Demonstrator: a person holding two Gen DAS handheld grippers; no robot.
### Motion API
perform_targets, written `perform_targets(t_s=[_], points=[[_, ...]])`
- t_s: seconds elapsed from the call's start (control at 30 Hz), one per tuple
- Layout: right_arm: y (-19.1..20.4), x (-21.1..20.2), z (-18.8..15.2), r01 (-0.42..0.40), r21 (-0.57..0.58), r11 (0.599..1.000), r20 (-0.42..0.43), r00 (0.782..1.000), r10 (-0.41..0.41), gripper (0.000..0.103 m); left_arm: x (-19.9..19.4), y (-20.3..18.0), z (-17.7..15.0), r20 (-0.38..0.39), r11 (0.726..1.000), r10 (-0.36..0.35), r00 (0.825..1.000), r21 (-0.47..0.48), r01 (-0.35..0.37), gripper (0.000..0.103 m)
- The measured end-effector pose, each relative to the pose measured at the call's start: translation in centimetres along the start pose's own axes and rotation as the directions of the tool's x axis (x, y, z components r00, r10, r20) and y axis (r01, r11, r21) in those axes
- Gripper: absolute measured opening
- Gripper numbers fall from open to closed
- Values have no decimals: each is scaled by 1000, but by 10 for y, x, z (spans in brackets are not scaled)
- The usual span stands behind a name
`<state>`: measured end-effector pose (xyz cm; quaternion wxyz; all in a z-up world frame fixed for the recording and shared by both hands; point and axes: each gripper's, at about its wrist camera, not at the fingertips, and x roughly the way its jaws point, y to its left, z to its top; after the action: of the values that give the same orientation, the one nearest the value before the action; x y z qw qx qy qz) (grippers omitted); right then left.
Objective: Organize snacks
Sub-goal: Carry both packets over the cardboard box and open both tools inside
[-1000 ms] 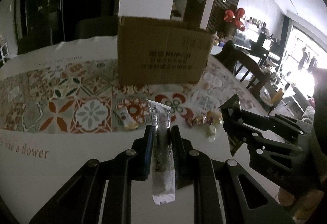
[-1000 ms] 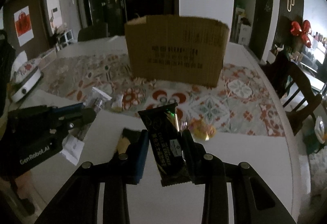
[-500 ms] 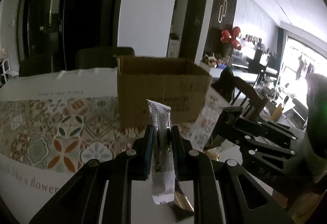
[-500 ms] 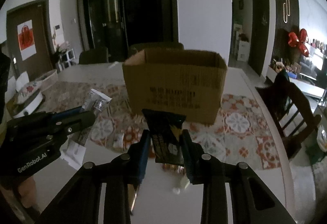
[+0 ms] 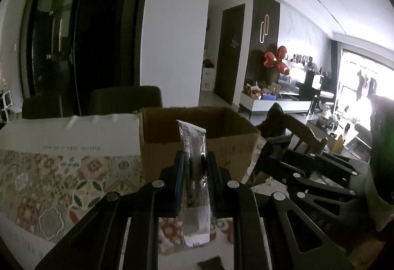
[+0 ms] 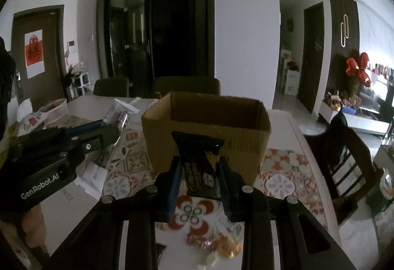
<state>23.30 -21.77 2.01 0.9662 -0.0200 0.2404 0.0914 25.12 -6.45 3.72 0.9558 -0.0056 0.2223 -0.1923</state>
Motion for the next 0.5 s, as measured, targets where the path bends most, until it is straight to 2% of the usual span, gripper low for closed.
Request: perform_targets(t_s=[0.27, 0.5], points=[[-19, 23, 41, -16, 33, 999, 59, 998, 14, 30, 26, 0, 36, 38, 1000, -3, 999, 22, 2, 18], [-36, 55, 73, -41, 49, 998, 67, 997, 37, 30, 59, 5, 67, 46, 1000, -3, 999, 25, 2, 18]])
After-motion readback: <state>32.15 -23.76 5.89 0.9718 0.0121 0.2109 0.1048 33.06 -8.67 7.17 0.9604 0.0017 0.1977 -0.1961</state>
